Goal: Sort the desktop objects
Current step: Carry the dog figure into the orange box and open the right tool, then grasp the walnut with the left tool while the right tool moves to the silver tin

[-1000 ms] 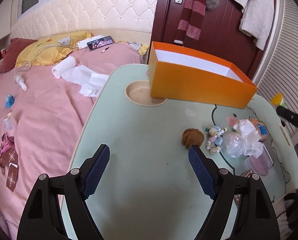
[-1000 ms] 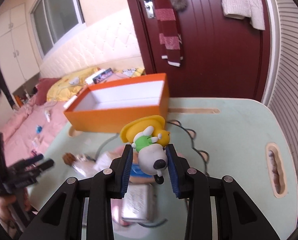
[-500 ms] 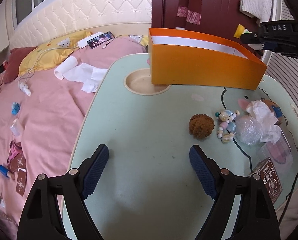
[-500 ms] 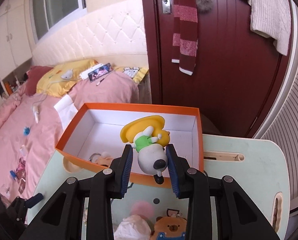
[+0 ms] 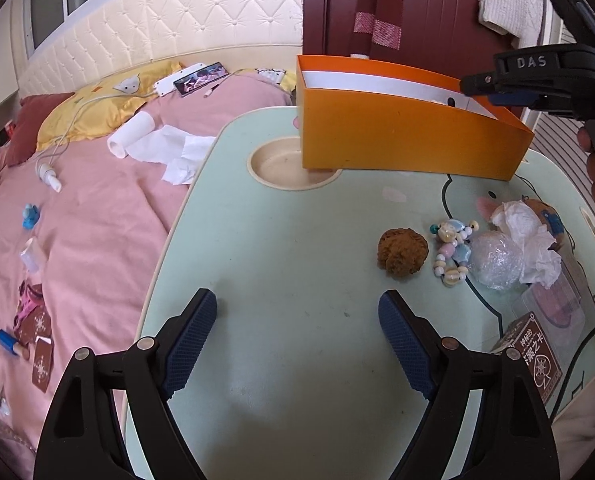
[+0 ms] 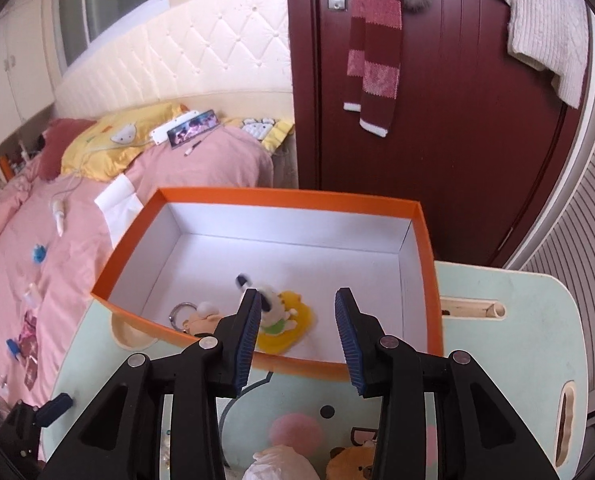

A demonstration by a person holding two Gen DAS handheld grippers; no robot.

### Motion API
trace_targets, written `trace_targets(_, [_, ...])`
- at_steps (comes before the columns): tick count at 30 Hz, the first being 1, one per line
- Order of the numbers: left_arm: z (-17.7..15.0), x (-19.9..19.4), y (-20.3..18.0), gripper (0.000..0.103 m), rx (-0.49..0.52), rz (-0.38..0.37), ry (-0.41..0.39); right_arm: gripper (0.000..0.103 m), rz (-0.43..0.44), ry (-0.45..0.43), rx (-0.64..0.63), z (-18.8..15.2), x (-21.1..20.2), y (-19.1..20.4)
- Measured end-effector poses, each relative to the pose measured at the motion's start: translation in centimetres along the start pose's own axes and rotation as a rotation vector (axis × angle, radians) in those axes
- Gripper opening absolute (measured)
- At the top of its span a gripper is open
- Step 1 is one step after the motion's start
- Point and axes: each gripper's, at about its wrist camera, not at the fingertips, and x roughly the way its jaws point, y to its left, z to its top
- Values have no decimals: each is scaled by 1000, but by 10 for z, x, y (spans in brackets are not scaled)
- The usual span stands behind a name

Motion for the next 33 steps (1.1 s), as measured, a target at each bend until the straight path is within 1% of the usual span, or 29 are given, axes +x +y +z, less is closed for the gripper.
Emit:
trace_targets(1, [0,0,0,84,0,0,0,38,4,-24,-2,1,-9,-1])
trace_targets(3, [0,0,-1,84,2,1,0,47,25,-63,0,-1,-30,-6])
trace_targets(5, [0,-1,-1,84,2,0,0,51,47,-91,4,-6,-49,-10])
trace_targets(8, [0,-1,0,84,2,-1,0,51,74,-108,-4,-27,-75,-19])
trace_targets(12, [0,-1,-1,84,3,0,-1,51,32,-134,-31,-66,-99,-35])
trace_targets(15, [0,-2,0,84,3,-7,-1,51,4,-129,-22,-95,-99,-50])
trace_targets(17, [0,-4,1,84,-10,-37,-8,51,2,-113,7,-115,-96,-62])
trace_targets(19, [1,-10,2,84,-21,-72,-41,51,7,-91,62,-135,-92,-76])
trace_targets(21, [2,-18,2,84,-23,-107,-80,51,16,-56,99,-145,-89,-85])
trace_targets(23, [2,-25,0,83,-15,-149,-121,51,26,-50,133,-146,-89,-92])
trace_targets(25, [5,-26,-8,84,11,-168,-134,51,22,-59,148,-144,-90,-95])
trace_targets(28, [11,-15,-21,83,37,-158,-96,51,8,-68,137,-144,-91,-95])
trace_targets(30, [16,-9,-26,77,40,-157,-83,51,11,-64,140,-145,-90,-96])
trace_targets(31, [19,-7,-28,72,39,-156,-80,51,14,-60,141,-146,-90,-96])
trace_targets(33, [23,-3,-31,72,37,-154,-73,51,19,-54,143,-147,-89,-98])
